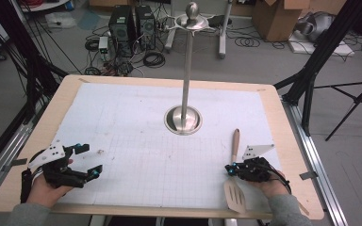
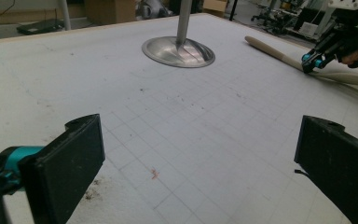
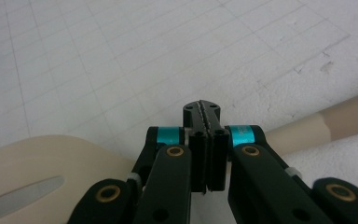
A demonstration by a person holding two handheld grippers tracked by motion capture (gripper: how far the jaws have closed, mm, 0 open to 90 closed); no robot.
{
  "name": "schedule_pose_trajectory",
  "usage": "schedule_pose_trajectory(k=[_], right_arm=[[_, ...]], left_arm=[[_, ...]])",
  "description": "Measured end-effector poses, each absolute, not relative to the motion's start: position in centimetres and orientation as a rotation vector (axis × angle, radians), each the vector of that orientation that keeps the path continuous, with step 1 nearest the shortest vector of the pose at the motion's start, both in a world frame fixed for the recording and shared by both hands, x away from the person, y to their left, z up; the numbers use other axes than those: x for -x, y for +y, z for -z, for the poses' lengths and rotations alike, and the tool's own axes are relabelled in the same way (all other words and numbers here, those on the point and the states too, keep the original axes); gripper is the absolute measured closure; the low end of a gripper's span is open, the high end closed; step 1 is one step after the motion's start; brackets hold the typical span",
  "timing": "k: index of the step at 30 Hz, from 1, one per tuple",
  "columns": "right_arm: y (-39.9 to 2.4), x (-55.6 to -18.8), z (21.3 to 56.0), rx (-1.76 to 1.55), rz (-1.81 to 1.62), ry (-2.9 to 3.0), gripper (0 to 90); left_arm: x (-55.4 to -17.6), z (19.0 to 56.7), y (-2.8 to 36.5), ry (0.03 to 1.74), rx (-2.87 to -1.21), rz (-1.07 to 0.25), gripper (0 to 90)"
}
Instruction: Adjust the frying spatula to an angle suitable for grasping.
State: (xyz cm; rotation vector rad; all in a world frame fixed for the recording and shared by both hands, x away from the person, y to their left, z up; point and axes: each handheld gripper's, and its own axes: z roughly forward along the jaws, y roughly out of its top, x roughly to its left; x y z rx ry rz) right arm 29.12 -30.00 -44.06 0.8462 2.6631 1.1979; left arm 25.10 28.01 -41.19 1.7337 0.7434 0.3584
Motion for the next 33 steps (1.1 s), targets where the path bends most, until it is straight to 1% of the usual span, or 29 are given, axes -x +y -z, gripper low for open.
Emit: schedule_pose_trajectory(k=[3,6,11,12,15,26,30,33], right_arm=[[-30.2,-29.3,44.1,-0.869,-1.22,2.659,90.0],[-31.2,-29.7,43.4,-0.904,-1.288,2.543,90.0],[-32.3,-30.5,43.1,-0.984,-1.273,2.442,89.7],[-32.9,-31.2,43.2,-1.043,-1.26,2.406,89.8],[-33.4,-31.8,43.5,-1.106,-1.221,2.392,89.8],[-32.7,-32.8,44.2,-1.082,-1.179,2.423,89.6],[-33.1,-33.0,44.5,-1.104,-1.131,2.436,89.6],[-33.0,-33.1,44.5,-1.099,-1.156,2.432,89.6]], left_arm=[[-25.1,41.1,28.0,0.739,-1.733,-0.359,2.0],[-25.1,41.2,28.1,0.743,-1.734,-0.363,2.0],[-25.1,41.3,28.0,0.74,-1.742,-0.367,2.0],[-25.0,41.2,28.1,0.739,-1.74,-0.371,2.0],[-24.9,41.2,28.3,0.743,-1.737,-0.378,2.0],[-24.4,41.2,29.0,0.76,-1.731,-0.4,2.0],[-24.3,41.2,29.1,0.762,-1.73,-0.402,2.0],[-24.3,41.3,29.1,0.765,-1.734,-0.402,2.0]])
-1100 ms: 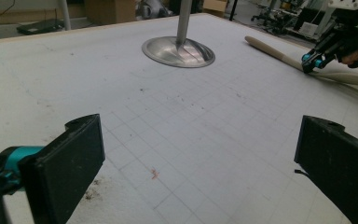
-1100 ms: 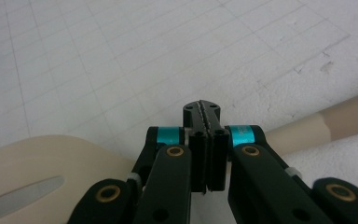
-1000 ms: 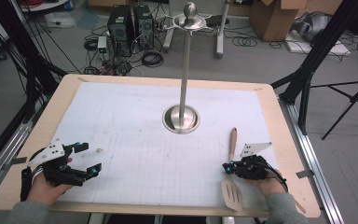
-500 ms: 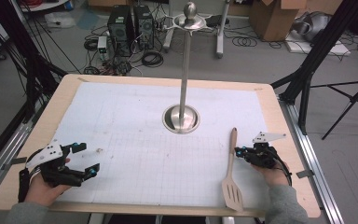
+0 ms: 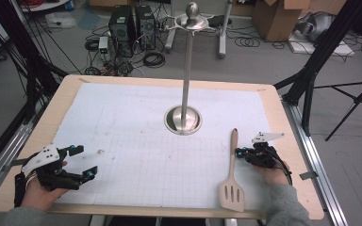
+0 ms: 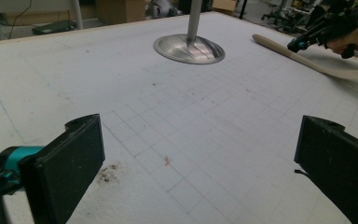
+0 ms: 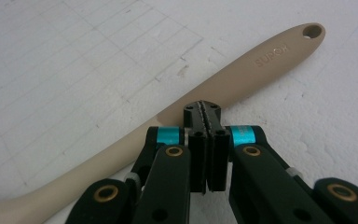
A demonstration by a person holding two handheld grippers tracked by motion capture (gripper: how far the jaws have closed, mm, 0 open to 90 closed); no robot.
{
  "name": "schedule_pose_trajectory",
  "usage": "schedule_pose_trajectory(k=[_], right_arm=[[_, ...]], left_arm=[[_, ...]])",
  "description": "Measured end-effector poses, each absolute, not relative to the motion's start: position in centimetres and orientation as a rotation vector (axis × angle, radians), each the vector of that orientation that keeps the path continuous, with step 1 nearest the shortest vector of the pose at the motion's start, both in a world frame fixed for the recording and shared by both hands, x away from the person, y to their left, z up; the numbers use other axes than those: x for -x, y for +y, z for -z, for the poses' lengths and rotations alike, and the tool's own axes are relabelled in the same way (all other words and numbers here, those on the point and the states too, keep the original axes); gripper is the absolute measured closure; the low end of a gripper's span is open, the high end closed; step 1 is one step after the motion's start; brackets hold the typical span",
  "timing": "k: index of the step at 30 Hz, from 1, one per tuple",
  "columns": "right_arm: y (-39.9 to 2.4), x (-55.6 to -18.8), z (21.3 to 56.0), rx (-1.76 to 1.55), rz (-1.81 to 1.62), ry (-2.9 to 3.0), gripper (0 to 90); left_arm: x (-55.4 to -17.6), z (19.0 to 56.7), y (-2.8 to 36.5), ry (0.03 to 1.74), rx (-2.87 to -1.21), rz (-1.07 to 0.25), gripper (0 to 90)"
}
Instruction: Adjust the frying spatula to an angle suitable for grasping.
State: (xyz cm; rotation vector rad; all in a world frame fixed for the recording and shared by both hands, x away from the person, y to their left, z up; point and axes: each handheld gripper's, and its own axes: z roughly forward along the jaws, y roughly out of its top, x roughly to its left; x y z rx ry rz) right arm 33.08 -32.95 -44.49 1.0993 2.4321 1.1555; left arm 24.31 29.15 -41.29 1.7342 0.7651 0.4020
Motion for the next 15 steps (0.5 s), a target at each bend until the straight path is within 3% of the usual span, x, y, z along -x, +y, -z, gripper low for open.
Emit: schedule_pose_trajectory(k=[15], right_arm=[[-30.5,-34.4,44.3,-1.036,-1.172,2.436,89.7]], left_arm=[[-23.7,41.5,29.5,0.784,-1.739,-0.405,2.0]])
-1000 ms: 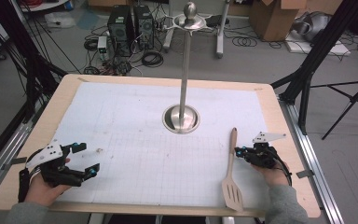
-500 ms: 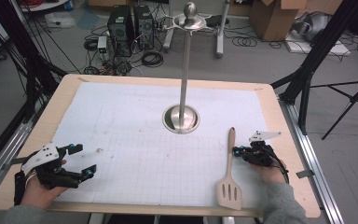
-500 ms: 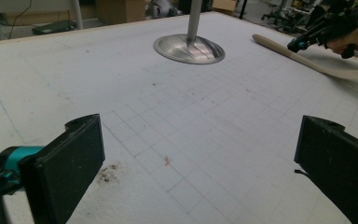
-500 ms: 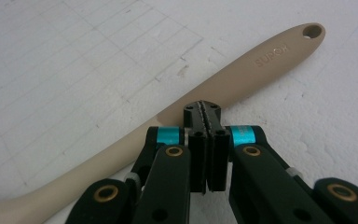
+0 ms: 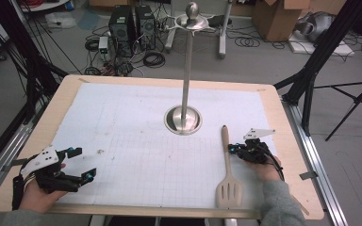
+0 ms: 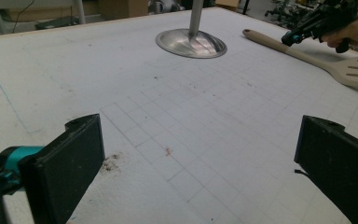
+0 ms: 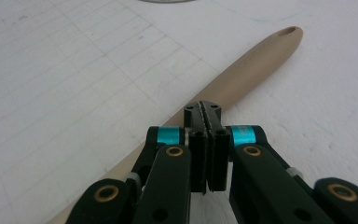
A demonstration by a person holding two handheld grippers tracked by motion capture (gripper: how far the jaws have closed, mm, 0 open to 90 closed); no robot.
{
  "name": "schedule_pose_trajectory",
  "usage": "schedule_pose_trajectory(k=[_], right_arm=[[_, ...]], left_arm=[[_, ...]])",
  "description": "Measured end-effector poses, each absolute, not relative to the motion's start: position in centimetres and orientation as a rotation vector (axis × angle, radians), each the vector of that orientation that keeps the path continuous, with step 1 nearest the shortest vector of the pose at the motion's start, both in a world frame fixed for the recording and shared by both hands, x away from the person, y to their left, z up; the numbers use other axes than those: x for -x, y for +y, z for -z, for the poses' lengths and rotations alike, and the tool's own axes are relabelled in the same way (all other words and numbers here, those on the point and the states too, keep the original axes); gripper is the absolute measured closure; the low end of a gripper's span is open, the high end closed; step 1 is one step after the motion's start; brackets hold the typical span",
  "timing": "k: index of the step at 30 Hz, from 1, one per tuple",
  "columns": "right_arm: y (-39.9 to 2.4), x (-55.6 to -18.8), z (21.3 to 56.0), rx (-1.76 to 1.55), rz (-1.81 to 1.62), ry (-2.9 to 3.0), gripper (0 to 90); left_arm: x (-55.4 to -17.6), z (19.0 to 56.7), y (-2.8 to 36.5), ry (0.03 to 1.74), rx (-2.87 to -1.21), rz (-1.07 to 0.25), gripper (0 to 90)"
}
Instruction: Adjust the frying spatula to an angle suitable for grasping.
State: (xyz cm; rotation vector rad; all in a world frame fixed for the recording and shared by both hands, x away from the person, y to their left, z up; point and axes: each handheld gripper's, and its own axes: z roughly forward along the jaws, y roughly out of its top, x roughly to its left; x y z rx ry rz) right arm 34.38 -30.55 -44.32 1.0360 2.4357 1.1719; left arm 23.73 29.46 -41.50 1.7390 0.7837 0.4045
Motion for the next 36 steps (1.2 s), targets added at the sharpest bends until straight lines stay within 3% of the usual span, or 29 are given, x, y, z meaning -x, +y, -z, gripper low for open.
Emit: schedule_pose_trajectory(k=[24,36], right_arm=[[-25.4,-36.2,44.2,-0.819,-1.221,2.603,89.6],[-26.2,-35.8,42.8,-0.852,-1.248,2.534,89.6]], left_arm=[[-23.6,41.8,29.8,0.798,-1.739,-0.403,2.0],[-23.4,41.6,30.2,0.8,-1.727,-0.412,2.0]])
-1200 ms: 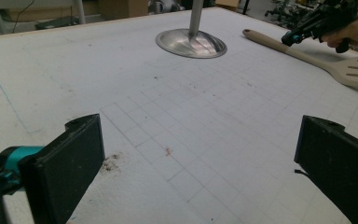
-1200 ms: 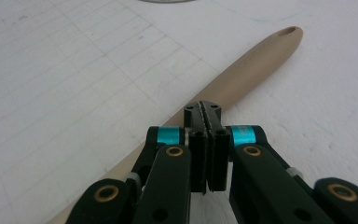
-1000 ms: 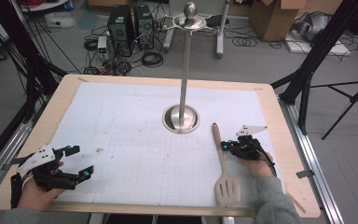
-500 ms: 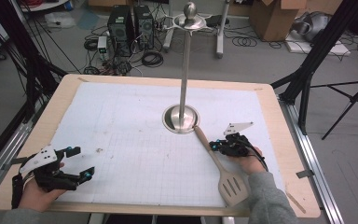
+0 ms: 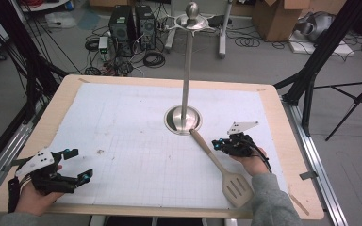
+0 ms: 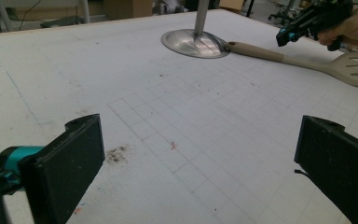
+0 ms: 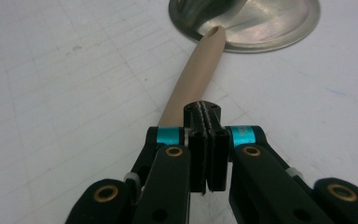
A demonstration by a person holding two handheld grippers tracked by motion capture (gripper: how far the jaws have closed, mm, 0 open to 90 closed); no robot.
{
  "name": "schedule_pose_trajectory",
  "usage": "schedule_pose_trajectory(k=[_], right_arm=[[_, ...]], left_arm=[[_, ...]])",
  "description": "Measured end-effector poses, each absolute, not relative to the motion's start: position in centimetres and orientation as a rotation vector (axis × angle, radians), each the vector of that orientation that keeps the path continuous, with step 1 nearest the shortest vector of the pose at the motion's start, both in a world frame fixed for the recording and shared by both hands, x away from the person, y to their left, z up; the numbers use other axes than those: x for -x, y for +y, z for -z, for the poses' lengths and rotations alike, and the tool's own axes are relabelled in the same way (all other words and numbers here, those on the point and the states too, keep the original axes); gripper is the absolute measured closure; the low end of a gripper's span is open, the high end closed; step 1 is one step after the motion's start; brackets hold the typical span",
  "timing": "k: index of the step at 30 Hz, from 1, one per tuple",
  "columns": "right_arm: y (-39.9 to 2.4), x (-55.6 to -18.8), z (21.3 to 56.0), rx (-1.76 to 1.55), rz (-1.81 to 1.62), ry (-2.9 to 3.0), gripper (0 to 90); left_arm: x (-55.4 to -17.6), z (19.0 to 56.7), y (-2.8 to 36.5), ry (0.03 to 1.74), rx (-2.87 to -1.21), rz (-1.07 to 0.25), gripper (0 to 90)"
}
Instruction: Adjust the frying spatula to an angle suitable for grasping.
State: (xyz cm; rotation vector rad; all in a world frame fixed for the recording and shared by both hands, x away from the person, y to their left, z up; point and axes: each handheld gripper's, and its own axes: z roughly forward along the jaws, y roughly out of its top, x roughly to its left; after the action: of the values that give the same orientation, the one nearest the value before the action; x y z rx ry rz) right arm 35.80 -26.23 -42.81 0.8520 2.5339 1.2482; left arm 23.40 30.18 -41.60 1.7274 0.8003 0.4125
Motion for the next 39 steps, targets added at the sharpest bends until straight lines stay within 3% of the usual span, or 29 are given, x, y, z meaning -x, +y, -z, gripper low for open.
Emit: schedule_pose_trajectory(k=[16,39], right_arm=[[-25.5,-31.6,43.0,-0.682,-1.099,2.765,89.6],[-26.4,-31.1,42.8,-0.712,-1.036,2.776,90.0]], left_arm=[[-24.7,41.3,28.3,0.753,-1.736,-0.378,2.0],[-24.8,41.4,28.5,0.758,-1.728,-0.375,2.0]])
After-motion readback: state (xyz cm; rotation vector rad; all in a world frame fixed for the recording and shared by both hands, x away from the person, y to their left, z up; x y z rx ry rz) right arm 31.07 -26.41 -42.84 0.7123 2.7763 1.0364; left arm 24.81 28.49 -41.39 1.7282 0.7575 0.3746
